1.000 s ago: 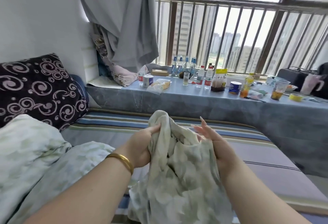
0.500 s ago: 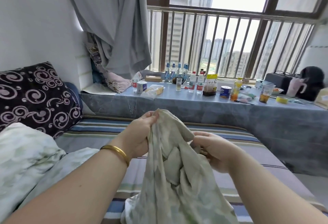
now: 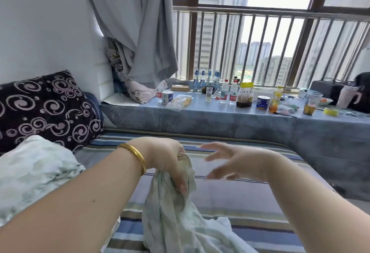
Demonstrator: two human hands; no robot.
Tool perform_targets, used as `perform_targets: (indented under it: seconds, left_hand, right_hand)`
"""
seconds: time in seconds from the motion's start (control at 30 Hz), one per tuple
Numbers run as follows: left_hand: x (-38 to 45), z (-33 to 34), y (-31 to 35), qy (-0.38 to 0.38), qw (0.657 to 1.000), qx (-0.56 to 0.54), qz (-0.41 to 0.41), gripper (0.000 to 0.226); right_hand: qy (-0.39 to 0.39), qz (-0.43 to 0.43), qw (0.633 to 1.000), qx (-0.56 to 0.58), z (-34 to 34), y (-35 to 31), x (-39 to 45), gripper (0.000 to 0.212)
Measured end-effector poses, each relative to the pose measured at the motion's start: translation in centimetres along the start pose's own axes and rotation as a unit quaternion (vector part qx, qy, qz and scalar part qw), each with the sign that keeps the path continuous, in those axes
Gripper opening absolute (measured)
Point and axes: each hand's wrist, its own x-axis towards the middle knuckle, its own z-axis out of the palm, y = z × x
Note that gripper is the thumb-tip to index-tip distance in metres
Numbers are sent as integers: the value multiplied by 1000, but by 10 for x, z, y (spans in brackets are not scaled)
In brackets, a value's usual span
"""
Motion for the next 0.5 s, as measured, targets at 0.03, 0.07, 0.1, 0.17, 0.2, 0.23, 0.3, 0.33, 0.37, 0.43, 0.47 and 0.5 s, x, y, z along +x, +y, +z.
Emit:
perform_targets:
  seconds: [0.03,0.07,0.1,0.17,0.2,0.23,0.3,0.33,0.37,0.43,0.47,0.5]
  left_hand:
    - [1,0,2,33,999,40,-13,42]
    - [1,1,4,78,995,60,-21,32]
    - [2,1,4,128,990,54,-20,22]
    - [4,-1,0,200,979,-44,10,13]
    - [4,-3,-4,211,969,-126,36,13]
    - [2,-4,-7,210,952,-215,64,13]
    - [3,-6,-12,203,901,-367,112,18]
    - [4,-6,-14,208,872,-424,127,19]
    - [6,-6,-15,220,844,-469,136,20]
    - [9,-8,-16,251,791,-538,149,18]
    - [10,-8,-16,262,764,-568,156,13]
    - [11,-8,-16,270,738,-596,168,8]
  right_hand:
    - [-27,17,997,-71,13,-1,4,93]
    - [-33,17,991,-132,26,-3,10,101]
    - [-22,-2,986,-167,37,-3,17,97]
    - [32,-71,988,-131,50,-2,31,64]
    - [72,-92,991,-64,51,-2,36,43]
    - [106,-107,989,9,50,-3,38,27]
    - [148,-136,971,132,38,-8,38,16]
    - [159,-146,962,165,30,-12,35,19]
    - [165,-149,959,176,22,-17,31,24]
    - [167,-149,962,156,6,-26,23,36]
    - [154,-146,968,137,-1,-30,19,42]
    - [128,-138,975,120,-5,-32,15,48]
